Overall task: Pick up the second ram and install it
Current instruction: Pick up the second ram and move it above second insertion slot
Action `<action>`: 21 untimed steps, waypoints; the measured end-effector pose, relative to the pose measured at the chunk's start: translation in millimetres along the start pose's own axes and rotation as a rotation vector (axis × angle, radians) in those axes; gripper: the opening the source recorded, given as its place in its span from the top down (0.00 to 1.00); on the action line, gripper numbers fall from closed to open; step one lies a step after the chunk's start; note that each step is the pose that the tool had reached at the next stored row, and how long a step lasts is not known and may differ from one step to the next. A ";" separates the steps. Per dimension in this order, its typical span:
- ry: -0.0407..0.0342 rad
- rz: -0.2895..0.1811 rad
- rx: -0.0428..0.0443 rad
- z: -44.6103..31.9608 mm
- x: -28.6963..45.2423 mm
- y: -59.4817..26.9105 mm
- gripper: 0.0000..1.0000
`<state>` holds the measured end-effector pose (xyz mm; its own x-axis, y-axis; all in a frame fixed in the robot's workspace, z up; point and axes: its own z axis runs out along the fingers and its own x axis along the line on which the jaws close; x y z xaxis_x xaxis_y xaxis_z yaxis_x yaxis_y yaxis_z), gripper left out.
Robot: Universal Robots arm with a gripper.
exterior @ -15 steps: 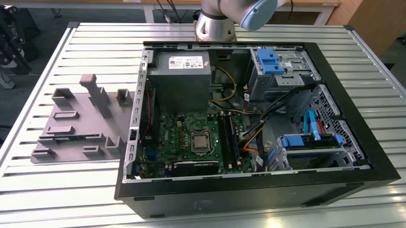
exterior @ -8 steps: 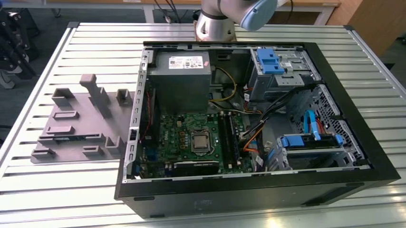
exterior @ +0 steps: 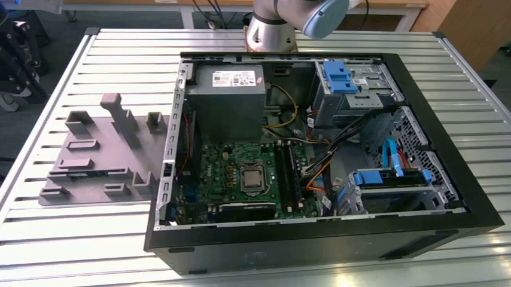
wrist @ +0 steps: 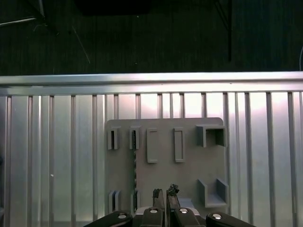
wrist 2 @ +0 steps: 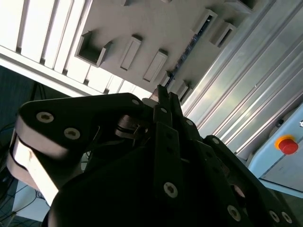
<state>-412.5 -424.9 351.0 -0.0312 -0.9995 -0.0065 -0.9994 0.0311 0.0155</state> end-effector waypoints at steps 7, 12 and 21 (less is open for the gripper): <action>0.0008 0.000 -0.0001 11.1 1.7 1.1 0.69; 0.0018 0.002 0.0000 20.4 1.8 2.4 0.68; 0.0020 0.013 0.0001 36.7 3.6 2.7 0.55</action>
<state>-415.9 -428.2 314.3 -0.0442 -0.9990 -0.0042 -0.9989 0.0441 0.0155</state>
